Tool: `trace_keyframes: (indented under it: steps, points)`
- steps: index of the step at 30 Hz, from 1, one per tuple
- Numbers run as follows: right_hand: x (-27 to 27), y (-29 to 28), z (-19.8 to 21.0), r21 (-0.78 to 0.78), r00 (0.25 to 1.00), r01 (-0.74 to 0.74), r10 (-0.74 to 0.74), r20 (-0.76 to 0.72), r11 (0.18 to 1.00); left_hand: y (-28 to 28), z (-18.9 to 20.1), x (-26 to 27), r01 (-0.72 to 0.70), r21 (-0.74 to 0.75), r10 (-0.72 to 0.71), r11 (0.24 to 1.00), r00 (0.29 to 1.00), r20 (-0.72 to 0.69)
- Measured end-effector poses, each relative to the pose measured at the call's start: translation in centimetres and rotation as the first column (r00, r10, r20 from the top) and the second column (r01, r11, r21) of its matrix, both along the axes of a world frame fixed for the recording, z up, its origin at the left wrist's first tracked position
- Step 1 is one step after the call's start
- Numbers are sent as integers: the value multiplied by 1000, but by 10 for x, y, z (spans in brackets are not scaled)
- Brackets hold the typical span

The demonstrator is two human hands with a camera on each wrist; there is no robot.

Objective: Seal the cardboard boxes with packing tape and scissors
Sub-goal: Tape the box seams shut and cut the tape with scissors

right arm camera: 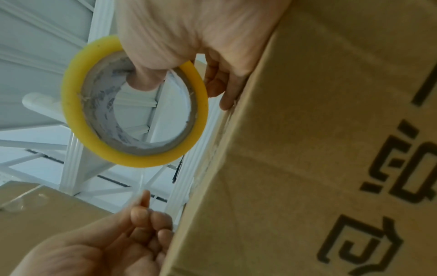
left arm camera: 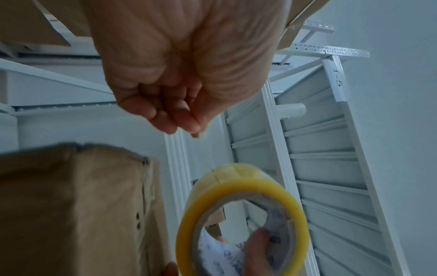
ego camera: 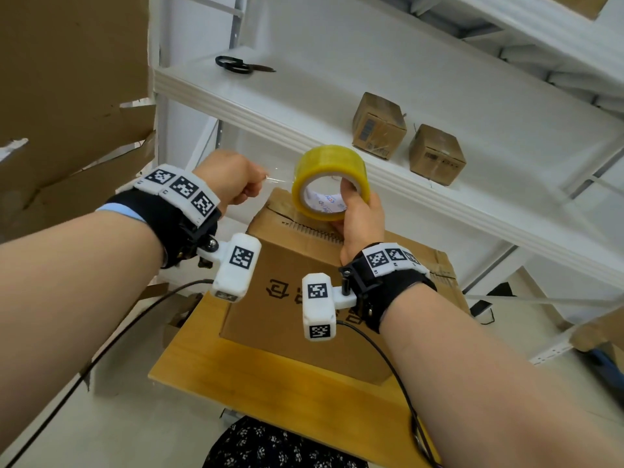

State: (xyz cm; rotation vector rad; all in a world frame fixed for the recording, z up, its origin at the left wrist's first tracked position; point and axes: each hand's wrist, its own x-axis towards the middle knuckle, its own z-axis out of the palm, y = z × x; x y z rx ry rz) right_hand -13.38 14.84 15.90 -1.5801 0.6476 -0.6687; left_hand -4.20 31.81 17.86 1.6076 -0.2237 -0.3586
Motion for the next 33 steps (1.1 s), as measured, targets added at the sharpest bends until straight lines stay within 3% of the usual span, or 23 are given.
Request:
trace_keyframes:
  steps: [7,13,17,21,27,33]
  points:
    - [0,0,-2,-95,997,-38,44,58,995,13,-6,3,63,-81,-80,995,970,-229]
    - [-1,0,-3,-104,999,-22,27,43,994,20,-20,9,-16,-111,-23,994,939,-343]
    - [-1,5,-1,-79,999,-23,22,-25,997,16,-31,7,-73,-109,29,991,933,-359]
    - [-3,0,-3,-55,990,-131,128,-61,990,11,-40,8,-138,-96,96,986,932,-348]
    - [-8,-1,-4,-229,957,-285,260,-130,931,6,-47,7,-182,-100,141,978,936,-322]
    - [-7,3,-2,-401,973,-228,197,-118,887,4,-49,6,-195,-176,144,965,953,-266]
